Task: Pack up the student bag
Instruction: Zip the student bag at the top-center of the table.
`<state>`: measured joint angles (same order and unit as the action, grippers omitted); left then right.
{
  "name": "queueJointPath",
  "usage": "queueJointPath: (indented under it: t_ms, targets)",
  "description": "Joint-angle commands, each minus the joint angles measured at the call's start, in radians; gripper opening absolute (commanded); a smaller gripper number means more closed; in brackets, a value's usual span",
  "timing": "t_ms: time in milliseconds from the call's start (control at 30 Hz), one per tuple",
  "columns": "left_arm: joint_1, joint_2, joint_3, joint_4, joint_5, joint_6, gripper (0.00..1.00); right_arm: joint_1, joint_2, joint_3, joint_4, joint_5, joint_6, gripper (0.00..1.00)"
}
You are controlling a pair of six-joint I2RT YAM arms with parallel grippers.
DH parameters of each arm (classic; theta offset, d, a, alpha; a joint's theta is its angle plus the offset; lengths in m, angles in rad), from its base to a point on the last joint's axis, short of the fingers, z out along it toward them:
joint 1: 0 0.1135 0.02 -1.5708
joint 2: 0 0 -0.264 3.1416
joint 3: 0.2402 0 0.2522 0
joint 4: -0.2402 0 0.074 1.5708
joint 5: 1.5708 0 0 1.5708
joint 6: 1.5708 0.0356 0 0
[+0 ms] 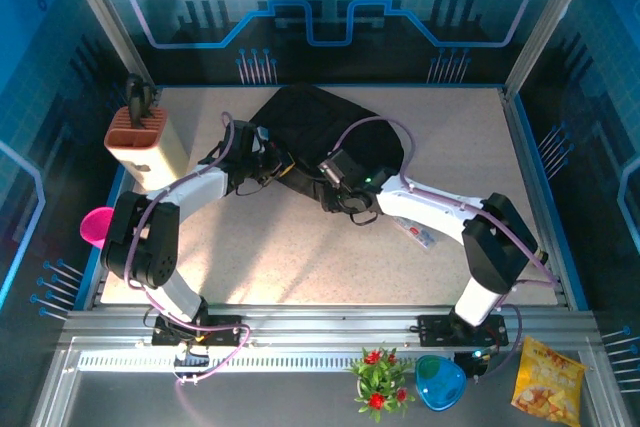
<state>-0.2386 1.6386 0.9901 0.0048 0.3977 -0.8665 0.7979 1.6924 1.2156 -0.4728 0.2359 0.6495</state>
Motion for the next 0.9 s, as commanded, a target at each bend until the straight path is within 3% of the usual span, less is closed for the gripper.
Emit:
queueJointPath:
  t_ms: [0, 133, 300, 700, 867]
  targets:
    - [-0.008, -0.043, 0.009, 0.006, 0.026, -0.008, 0.00, 0.009, 0.027, 0.046, 0.002, 0.034, -0.021, 0.34]
    - [-0.008, -0.046, 0.012, 0.000, 0.021, -0.003, 0.00, 0.009, 0.036, 0.068, -0.013, 0.045, -0.013, 0.23]
    - [-0.007, -0.046, 0.016, -0.025, -0.010, 0.011, 0.00, 0.003, 0.004, 0.046, -0.044, 0.100, 0.006, 0.00]
    - [0.022, -0.017, 0.011, -0.039, -0.076, 0.027, 0.00, -0.083, -0.341, -0.283, -0.067, 0.235, 0.060, 0.00]
    - [0.022, 0.001, 0.016, -0.028, -0.075, 0.021, 0.00, -0.143, -0.432, -0.330, -0.104, 0.244, 0.060, 0.00]
